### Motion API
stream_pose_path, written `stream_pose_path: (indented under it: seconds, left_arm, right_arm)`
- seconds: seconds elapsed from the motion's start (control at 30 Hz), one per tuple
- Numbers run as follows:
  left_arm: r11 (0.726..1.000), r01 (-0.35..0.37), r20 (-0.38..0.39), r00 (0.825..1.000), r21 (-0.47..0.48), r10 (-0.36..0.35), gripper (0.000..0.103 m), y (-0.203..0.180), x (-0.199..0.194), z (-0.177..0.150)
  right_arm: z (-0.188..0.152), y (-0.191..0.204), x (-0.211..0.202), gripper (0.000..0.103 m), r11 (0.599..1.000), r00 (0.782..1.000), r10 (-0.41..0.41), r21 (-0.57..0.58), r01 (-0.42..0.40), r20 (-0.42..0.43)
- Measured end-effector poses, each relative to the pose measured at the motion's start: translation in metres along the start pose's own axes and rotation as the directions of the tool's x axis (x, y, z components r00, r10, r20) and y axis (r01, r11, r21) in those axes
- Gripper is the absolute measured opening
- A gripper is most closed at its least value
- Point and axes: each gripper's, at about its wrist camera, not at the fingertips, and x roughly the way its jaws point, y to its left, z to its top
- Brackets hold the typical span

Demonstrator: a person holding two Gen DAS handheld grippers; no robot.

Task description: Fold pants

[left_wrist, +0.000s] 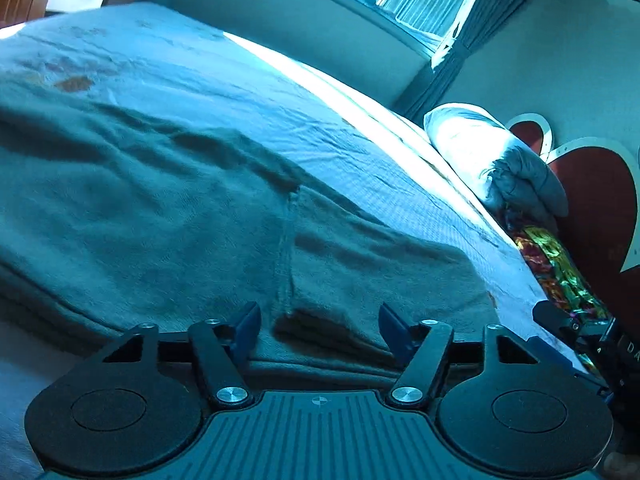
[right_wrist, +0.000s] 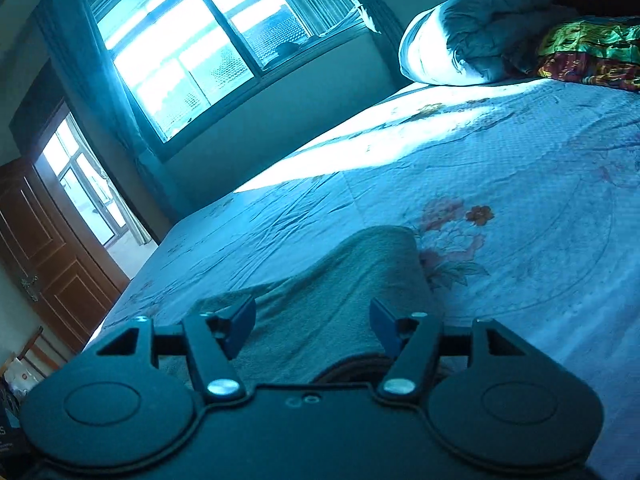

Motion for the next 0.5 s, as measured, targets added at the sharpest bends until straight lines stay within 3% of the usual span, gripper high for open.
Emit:
stream_pose_path:
  seconds: [0.17,0.33,0.5]
  left_arm:
    - [0.998,0.0,-0.017,1.0,-0.07,-0.001,0.058,-0.001,0.01,-0.012]
    - [0.995,-0.059,-0.005,0.998,-0.084,0.059,0.058,-0.004,0.007,-0.02]
    - [0.992,-0.042,0.004,0.999,-0.116,0.043,0.058,-0.001,0.024,-0.015]
  right_arm:
    - [0.003,-0.011,0.001,0.057,1.0,1.0,0.017,0.009,-0.017,0.015]
    - [0.006,-0.019,0.0,0.057,0.999,0.999,0.021,0.03,-0.022,0.029]
    - [0.003,-0.029,-0.001,0.057,0.998,1.0,0.008,0.061,-0.01,0.018]
